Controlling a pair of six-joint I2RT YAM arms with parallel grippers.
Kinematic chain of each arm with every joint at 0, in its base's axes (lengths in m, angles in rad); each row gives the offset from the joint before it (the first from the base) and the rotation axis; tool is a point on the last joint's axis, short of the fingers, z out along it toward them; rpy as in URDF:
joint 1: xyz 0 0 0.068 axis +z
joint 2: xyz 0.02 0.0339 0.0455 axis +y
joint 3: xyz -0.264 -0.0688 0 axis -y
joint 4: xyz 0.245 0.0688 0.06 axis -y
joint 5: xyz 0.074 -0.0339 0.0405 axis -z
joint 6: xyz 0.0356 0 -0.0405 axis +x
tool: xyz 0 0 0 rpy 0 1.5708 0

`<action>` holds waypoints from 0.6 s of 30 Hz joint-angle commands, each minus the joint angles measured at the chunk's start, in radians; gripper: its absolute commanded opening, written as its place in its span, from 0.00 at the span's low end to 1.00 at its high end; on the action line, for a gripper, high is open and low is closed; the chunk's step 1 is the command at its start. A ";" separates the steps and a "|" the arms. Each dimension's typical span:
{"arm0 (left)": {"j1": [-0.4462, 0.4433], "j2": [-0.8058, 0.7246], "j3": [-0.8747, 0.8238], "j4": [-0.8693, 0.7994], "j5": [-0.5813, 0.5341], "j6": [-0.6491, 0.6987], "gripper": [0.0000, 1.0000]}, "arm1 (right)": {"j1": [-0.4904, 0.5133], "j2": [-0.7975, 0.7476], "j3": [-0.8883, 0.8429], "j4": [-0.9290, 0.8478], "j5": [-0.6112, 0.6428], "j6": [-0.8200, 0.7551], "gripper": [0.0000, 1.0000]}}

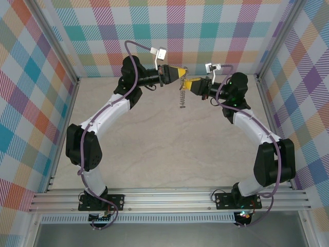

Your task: Put the keys on the keyring

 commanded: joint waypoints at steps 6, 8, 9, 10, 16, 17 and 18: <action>-0.007 -0.035 0.018 0.028 0.002 0.048 0.00 | 0.004 -0.072 0.020 -0.221 0.028 -0.135 0.00; -0.002 -0.040 0.014 0.021 0.001 0.055 0.00 | 0.001 -0.086 0.023 -0.265 0.041 -0.162 0.00; -0.001 -0.041 0.013 0.020 0.001 0.059 0.00 | 0.000 -0.091 0.026 -0.286 0.047 -0.173 0.00; 0.002 -0.041 0.010 0.020 0.002 0.059 0.00 | -0.001 -0.095 0.029 -0.307 0.050 -0.185 0.00; 0.004 -0.046 0.001 0.014 0.008 0.070 0.00 | -0.007 -0.109 0.066 -0.434 0.068 -0.258 0.00; 0.004 -0.046 -0.001 0.012 0.008 0.072 0.00 | -0.007 -0.110 0.074 -0.455 0.072 -0.270 0.00; 0.006 -0.048 -0.004 0.007 0.008 0.078 0.00 | -0.007 -0.112 0.083 -0.481 0.076 -0.286 0.00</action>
